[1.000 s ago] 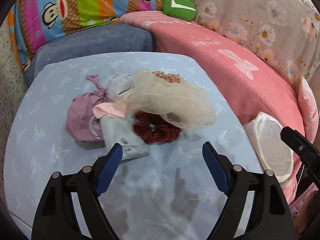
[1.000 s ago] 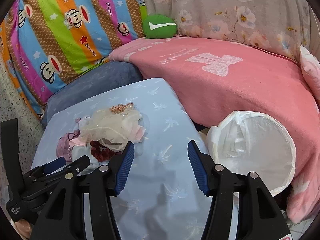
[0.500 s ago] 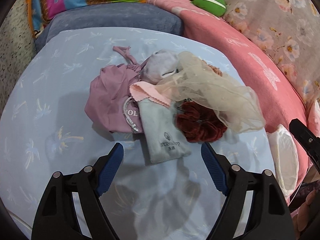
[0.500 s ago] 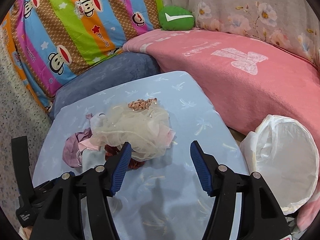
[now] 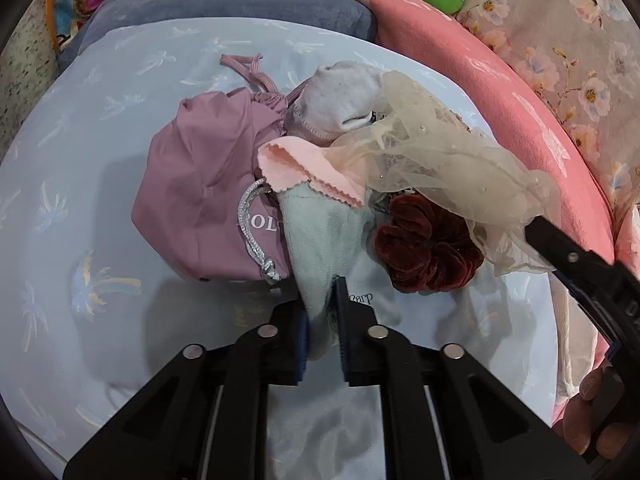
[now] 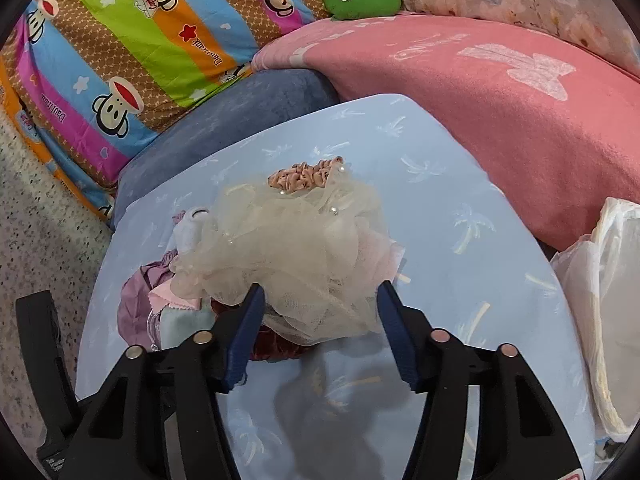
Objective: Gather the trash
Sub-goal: 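Grasp the grey pouch with the left tool while the right tool grasps the mesh pouf, then carry both items over the bin and open both tools to release them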
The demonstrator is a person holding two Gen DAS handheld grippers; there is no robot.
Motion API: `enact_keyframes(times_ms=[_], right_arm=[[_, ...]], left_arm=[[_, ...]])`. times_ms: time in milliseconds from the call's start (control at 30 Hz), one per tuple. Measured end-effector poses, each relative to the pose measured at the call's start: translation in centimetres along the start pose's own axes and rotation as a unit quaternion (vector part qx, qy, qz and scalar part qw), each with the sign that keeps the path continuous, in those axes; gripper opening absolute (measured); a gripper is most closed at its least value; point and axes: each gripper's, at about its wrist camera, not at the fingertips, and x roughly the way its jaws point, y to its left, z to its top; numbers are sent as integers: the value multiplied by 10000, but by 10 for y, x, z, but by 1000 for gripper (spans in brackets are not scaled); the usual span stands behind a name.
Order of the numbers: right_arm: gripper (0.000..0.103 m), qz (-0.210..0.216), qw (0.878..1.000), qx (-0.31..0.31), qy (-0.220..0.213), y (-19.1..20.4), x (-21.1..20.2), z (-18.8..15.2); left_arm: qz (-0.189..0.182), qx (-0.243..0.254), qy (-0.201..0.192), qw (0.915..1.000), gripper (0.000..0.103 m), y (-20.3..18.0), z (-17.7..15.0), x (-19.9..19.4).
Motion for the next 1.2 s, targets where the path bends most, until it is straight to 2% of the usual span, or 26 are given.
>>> enact_keyframes(times_ms=[33,100,167,367,700,967,1200], right_arm=[[32,17,10000,-26,51,1,2,-1],[8,60,9999,-49,109,4,3,-4],[4,79,9999,-49,72,5,-1,-5],[3,307,9990,-8,-310,10,-40,-1],[2,512,9896,-103,-1342,18,-137,22],[2,399,9784,-58,-2027,2,-201,25],[2,-39,9673,138,-2531,-36,-250,24]], left_arm=[[1,29,-17,10000,5,0,0,-2],[5,78,-70,9999,4,-2,-2,-7],[-12,122,-137,9998,4,-3,-2,-13],[-129,263,-417,9987,3,-11,-2,-40],[-408,582,-977,9927,3,-45,5,-88],[-650,914,-1322,9849,3,-75,0,-118],[-919,1310,-1406,9770,3,-110,-6,-127]])
